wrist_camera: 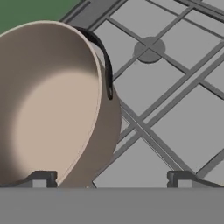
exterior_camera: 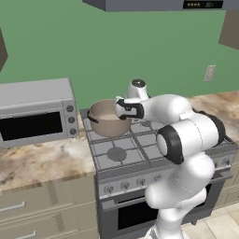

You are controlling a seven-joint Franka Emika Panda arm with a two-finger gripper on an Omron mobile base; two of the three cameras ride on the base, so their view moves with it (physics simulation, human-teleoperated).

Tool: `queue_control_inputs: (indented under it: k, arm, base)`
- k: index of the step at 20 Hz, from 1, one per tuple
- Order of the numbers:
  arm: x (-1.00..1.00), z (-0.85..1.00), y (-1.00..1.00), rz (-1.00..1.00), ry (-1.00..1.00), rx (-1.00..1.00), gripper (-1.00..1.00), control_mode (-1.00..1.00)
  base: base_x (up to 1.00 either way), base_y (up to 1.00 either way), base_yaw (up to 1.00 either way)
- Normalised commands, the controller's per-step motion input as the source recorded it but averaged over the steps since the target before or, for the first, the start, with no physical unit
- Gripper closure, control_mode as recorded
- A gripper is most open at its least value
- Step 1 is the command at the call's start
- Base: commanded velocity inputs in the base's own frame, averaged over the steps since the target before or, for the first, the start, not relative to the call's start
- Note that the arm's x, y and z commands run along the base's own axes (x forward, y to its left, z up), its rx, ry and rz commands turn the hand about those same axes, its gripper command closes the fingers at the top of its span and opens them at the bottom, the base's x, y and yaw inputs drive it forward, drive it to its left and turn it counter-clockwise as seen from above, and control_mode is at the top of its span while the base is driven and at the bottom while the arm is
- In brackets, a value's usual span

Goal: Move the pot and pan from the stove into the sink.

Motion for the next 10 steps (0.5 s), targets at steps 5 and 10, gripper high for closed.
queue_control_inputs:
  k: [5,10]
  arm:
    - [0.35,-0.37,0.00,0.00,0.06,0.00,-1.00,-1.00]
    - [0.24,-0.32,0.00,0.00,0.02,0.00,-1.00,-1.00]
  base:
    - [0.00,0.00,0.00]
    - [0.00,0.00,0.00]
